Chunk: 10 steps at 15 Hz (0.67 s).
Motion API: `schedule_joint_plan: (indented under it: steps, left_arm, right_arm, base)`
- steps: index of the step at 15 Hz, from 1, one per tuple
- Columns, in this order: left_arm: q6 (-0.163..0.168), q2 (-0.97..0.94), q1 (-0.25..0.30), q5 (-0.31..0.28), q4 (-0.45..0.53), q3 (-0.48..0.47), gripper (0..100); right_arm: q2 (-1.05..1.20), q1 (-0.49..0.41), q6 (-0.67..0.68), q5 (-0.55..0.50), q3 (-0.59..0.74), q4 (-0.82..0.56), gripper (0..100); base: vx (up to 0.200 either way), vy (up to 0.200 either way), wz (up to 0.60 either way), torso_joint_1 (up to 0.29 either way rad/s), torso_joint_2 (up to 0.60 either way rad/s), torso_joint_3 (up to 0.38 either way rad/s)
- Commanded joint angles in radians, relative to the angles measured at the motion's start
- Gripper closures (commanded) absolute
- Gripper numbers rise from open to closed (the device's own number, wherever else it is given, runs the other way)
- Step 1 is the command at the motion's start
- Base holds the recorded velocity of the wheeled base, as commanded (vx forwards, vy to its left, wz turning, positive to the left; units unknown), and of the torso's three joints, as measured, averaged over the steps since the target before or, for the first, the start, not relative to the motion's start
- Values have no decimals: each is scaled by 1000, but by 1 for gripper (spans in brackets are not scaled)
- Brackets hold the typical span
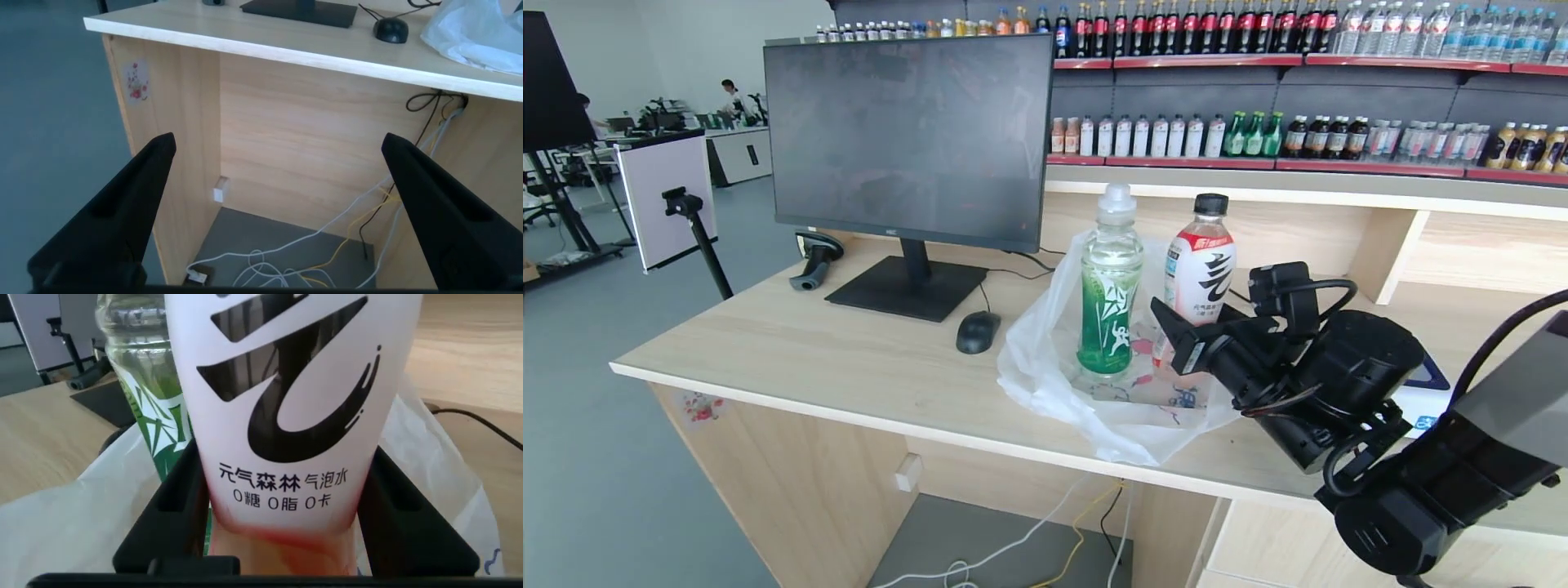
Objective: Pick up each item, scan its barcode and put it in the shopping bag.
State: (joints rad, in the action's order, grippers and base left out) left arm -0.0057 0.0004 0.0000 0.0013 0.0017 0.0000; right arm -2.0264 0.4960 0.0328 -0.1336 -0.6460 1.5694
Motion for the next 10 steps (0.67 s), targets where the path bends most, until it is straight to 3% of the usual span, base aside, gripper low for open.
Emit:
schedule_joint_plan:
  steps: [1, 10]
  left_arm:
    - [0, 0, 0, 0, 0, 0, 0]
    - [0, 0, 0, 0, 0, 0, 0]
  right_arm:
    - [-28, -11, -1, 2, -14, 1, 100]
    - [-78, -48, -8, 2, -81, 1, 100]
  base:
    - [0, 0, 0, 0, 0, 0]
    - [0, 0, 0, 0, 0, 0]
